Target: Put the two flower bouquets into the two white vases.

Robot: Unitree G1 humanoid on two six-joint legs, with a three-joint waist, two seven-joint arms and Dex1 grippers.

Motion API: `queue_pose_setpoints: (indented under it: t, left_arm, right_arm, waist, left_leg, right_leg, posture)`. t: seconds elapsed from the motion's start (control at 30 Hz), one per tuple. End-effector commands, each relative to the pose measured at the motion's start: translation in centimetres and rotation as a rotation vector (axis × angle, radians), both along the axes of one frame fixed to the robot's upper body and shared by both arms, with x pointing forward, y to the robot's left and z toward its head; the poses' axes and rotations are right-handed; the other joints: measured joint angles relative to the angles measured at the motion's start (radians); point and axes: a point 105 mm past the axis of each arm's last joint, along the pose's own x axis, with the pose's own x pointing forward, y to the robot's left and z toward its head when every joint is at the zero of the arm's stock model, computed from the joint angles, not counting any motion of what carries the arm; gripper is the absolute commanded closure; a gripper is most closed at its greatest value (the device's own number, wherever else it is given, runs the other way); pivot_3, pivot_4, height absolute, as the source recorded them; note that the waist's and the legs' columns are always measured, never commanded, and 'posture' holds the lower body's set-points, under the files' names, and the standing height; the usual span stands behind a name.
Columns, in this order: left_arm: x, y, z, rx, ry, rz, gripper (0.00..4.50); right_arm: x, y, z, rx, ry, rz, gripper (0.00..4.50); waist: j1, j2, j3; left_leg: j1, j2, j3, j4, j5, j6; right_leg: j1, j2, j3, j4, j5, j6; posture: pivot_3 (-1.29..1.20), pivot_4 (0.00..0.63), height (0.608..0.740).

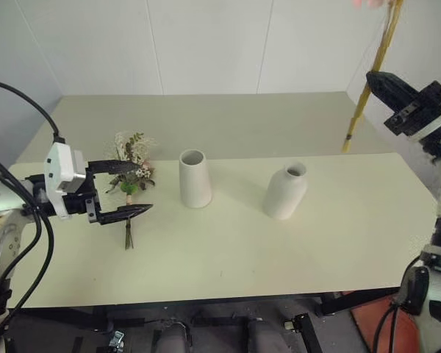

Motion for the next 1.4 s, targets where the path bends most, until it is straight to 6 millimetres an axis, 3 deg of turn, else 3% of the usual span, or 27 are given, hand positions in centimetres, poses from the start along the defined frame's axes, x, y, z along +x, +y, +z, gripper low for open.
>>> queue_pose_setpoints:
  t: [0.03, 0.3, 0.73, 1.0, 1.23, 1.4]
  left_arm:
    - [0.0, 0.2, 1.1, 0.025, -0.041, -0.006, 0.00]
    - [0.2, 0.1, 1.3, 0.035, -0.036, -0.014, 0.00]
    - [-0.3, 0.6, 1.8, 0.060, -0.029, 0.007, 0.00]
    - [-0.5, 0.9, 2.0, 0.068, -0.029, 0.018, 0.00]
    - [-0.6, 1.1, 2.0, 0.064, -0.032, 0.028, 0.00]
    - [-0.7, 1.2, 1.6, 0.060, -0.024, 0.042, 0.00]
  right_arm:
    - [-2.5, 1.1, 1.5, 0.037, -0.081, 0.079, 4.49]
    - [-2.0, 4.2, -0.1, 0.079, -0.071, 0.142, 4.49]
    - [-0.6, 4.3, -2.4, 0.026, -0.070, 0.118, 4.49]
    - [0.7, 5.0, -5.6, -0.027, -0.034, 0.080, 4.49]
    - [1.0, 5.4, -6.9, -0.045, -0.017, 0.070, 4.49]
    - [-0.2, 5.0, -7.4, -0.060, -0.003, 0.125, 3.15]
  waist:
    - [0.000, 0.000, 0.000]
    - [-0.001, 0.000, 0.000]
    - [0.000, 0.000, 0.000]
    - [-0.002, 0.000, 0.000]
    - [-0.002, 0.000, 0.000]
    - [-0.001, 0.000, 0.000]
  left_leg:
    - [0.000, 0.000, 0.000, 0.000, 0.000, 0.000]
    - [0.000, 0.000, 0.000, 0.000, 0.000, 0.000]
    - [-0.001, 0.000, 0.000, 0.000, 0.000, 0.000]
    - [-0.001, 0.000, 0.000, 0.000, 0.000, 0.000]
    - [-0.001, 0.000, 0.000, 0.000, 0.000, 0.000]
    - [-0.001, 0.000, 0.000, 0.000, 0.000, 0.000]
  right_leg:
    - [0.000, 0.000, 0.000, 0.000, 0.000, 0.000]
    - [0.000, 0.000, 0.000, 0.000, 0.000, 0.000]
    - [-0.001, 0.000, 0.000, 0.000, 0.000, 0.000]
    - [-0.001, 0.000, 0.000, 0.000, 0.000, 0.000]
    - [-0.001, 0.000, 0.000, 0.000, 0.000, 0.000]
    - [-0.001, 0.000, 0.000, 0.000, 0.000, 0.000]
  posture:
    - [0.00, 0.150, 0.740]
    - [0.00, 0.150, 0.740]
    - [0.00, 0.150, 0.740]
    - [0.00, 0.150, 0.740]
    - [0.00, 0.150, 0.740]
    - [0.00, 0.150, 0.740]
